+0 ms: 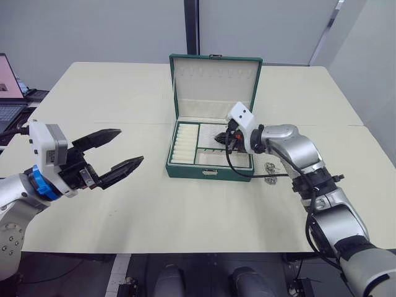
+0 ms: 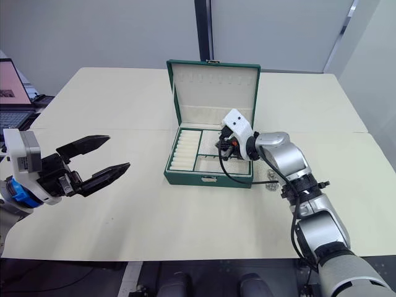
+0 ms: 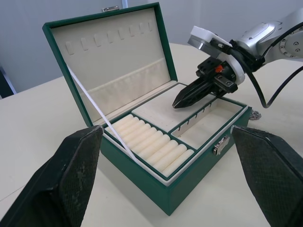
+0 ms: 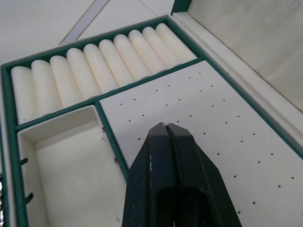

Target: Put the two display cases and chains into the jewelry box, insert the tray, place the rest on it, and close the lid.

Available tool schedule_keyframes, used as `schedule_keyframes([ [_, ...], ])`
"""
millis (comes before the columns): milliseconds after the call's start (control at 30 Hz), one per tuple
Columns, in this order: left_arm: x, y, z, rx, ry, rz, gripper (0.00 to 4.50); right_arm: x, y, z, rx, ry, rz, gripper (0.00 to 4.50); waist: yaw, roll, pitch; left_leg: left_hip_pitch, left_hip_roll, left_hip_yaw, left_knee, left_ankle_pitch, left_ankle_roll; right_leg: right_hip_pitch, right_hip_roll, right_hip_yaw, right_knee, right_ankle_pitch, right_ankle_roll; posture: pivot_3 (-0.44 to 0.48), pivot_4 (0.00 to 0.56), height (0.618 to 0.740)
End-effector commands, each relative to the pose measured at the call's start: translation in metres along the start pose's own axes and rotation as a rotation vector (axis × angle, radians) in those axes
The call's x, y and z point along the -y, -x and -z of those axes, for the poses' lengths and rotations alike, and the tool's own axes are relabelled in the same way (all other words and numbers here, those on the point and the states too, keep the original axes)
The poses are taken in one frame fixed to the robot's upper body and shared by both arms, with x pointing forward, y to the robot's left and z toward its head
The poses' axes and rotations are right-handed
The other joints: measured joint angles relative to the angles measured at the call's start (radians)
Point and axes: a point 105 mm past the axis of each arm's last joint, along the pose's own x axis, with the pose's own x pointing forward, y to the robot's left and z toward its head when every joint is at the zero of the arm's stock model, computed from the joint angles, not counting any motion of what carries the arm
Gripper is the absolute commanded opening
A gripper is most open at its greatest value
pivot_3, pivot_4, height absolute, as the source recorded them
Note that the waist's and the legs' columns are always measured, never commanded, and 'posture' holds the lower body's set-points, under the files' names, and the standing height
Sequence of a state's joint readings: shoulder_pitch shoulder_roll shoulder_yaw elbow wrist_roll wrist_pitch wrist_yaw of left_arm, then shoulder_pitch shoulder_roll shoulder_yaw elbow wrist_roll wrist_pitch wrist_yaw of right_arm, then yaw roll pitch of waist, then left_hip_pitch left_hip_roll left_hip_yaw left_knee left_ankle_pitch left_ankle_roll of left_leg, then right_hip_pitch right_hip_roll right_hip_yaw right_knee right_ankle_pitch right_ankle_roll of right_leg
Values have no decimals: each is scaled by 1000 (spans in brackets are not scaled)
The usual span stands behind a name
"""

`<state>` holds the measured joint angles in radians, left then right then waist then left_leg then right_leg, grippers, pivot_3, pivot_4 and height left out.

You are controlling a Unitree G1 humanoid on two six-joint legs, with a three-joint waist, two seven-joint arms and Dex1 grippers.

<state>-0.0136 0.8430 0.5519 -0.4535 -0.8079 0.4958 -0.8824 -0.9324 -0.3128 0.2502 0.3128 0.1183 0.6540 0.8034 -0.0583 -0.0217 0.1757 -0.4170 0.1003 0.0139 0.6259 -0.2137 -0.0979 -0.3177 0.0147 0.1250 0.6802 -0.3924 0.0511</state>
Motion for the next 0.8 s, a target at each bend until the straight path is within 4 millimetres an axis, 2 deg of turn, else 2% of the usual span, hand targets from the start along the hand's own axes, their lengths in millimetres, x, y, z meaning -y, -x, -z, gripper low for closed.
schedule_keyframes([
  [33, 2, -3, -7, 8, -33, 9, 4500, 1, -5, -11, 44, 25, 6, 16, 0, 0, 0, 0, 0, 0, 0, 0, 0, 0, 0, 0, 0, 0, 0, 0, 150, 740],
  [300, 4, -6, -5, 4, -32, 26, 4500, -2, -12, 13, -12, 1, -1, 16, 0, 0, 0, 0, 0, 0, 0, 0, 0, 0, 0, 0, 0, 0, 0, 0, 150, 740],
  [467, 5, -7, -4, 1, -32, 35, 4500, -3, -10, 14, -21, 9, -5, 16, 0, 0, 0, 0, 0, 0, 0, 0, 0, 0, 0, 0, 0, 0, 0, 0, 150, 740],
  [567, 6, -8, -3, -1, -29, 42, 4500, -2, -6, 6, 2, 25, -1, 16, 0, 0, 0, 0, 0, 0, 0, 0, 0, 0, 0, 0, 0, 0, 0, 0, 150, 740],
  [700, 9, -11, 3, -35, -21, 73, 4500, 5, 30, -40, 150, 53, 19, 16, 2, 0, 0, -1, 0, 0, 0, 0, 0, 0, 0, 0, 0, 0, 0, 0, 150, 740],
  [800, 10, -12, 8, -60, 1, 91, 4500, -2, 73, -44, 172, 82, 2, 16, 16, 0, 1, -2, 0, -1, 0, 0, 0, 0, 0, -1, 0, 0, 0, 0, 150, 740],
])
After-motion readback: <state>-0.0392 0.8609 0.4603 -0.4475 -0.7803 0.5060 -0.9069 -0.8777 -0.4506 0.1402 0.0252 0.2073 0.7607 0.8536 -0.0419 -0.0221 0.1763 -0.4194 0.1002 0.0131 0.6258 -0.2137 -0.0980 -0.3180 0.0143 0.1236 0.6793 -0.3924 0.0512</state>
